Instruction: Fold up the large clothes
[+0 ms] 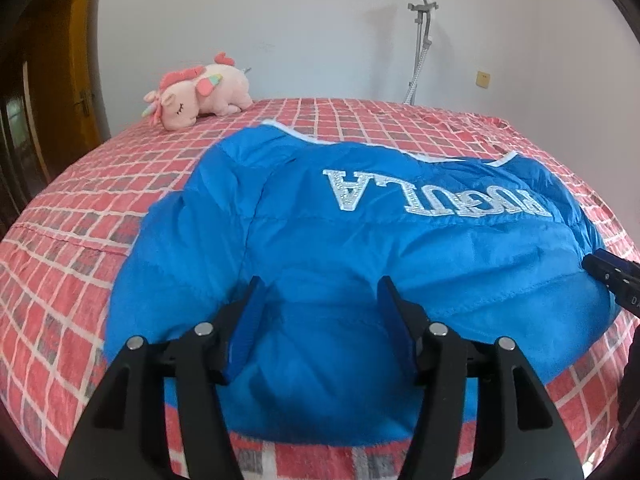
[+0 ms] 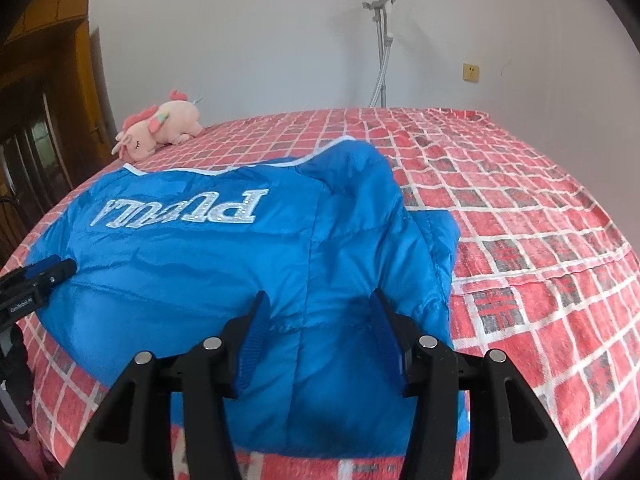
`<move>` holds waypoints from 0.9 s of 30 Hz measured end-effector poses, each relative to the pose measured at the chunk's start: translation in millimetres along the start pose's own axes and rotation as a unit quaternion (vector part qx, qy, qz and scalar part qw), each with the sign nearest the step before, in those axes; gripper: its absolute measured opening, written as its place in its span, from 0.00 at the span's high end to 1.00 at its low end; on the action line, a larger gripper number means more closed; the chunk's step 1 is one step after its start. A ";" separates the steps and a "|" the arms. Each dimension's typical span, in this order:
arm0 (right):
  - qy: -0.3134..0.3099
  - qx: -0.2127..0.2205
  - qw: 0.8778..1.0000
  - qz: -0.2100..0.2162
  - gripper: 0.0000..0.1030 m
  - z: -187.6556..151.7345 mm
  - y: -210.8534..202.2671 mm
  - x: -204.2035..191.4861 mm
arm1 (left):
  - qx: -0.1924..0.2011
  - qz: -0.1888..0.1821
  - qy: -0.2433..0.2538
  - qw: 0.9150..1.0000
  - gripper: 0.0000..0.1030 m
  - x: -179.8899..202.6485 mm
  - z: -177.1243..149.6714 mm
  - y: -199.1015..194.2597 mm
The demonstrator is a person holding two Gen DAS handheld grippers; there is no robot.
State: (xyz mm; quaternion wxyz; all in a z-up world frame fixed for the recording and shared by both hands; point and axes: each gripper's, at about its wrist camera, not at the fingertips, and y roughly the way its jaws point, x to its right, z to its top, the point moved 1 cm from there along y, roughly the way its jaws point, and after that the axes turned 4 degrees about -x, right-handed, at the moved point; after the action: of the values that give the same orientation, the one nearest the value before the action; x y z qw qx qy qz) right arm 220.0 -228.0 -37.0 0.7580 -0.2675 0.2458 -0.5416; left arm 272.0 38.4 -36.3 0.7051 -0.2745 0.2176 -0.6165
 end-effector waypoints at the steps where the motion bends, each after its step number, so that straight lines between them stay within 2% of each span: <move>1: 0.001 0.001 1.000 0.002 0.50 -0.1 -1.8 -1.1 | 0.001 0.003 0.003 1.000 0.41 2.1 -1.4 -3.4; 4: 0.002 0.004 1.000 0.015 0.50 -1.8 -9.0 -2.5 | 0.004 0.006 0.003 1.000 0.41 3.3 -3.2 -10.0; 12: -0.010 -0.002 1.000 0.003 0.50 -6.1 1.4 -4.5 | 0.005 0.009 0.006 1.000 0.41 3.8 -8.3 -6.9; 19: 0.010 -0.009 0.999 0.029 0.50 -1.3 -6.0 4.5 | -0.001 -0.004 -0.002 1.000 0.39 -7.9 -8.1 -23.6; 21: 0.009 -0.006 1.000 0.025 0.50 0.2 -10.7 6.8 | 0.003 0.004 -0.004 1.000 0.37 -13.7 -8.7 -33.4; 25: 0.009 0.002 1.000 0.016 0.50 4.0 -21.0 11.5 | 0.025 0.047 -0.017 0.998 0.28 -36.0 -9.2 -61.0; 27: 0.010 -0.003 1.000 0.007 0.50 5.6 -21.9 14.8 | 0.022 0.053 -0.030 0.998 0.25 -49.9 -9.1 -67.1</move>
State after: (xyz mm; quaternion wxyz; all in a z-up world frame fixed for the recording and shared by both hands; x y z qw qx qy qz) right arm 213.0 -247.2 -19.4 0.7583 -0.2623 0.2569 -0.5386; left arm 208.6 80.7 -0.7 0.7490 -0.2657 0.1970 -0.5742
